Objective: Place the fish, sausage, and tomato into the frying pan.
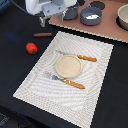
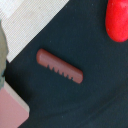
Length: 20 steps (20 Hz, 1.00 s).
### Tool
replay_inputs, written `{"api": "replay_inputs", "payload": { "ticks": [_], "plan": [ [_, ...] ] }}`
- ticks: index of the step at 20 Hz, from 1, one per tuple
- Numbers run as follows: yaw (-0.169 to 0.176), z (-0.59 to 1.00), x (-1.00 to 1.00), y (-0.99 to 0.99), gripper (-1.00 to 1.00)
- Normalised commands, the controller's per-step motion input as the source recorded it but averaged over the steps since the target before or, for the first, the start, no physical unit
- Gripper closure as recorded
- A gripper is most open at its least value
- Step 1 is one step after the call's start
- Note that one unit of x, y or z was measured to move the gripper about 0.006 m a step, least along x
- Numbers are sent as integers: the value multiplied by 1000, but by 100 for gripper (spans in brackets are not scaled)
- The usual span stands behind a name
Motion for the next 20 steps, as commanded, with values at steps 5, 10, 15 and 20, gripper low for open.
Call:
{"api": "replay_inputs", "payload": {
  "ticks": [5,10,15,20],
  "plan": [
    [-86,-623,-759,-509,-100],
    [-68,-643,-798,-386,-100],
    [-36,-418,-603,-168,-100],
    [-8,-268,-239,0,-100]
  ]
}}
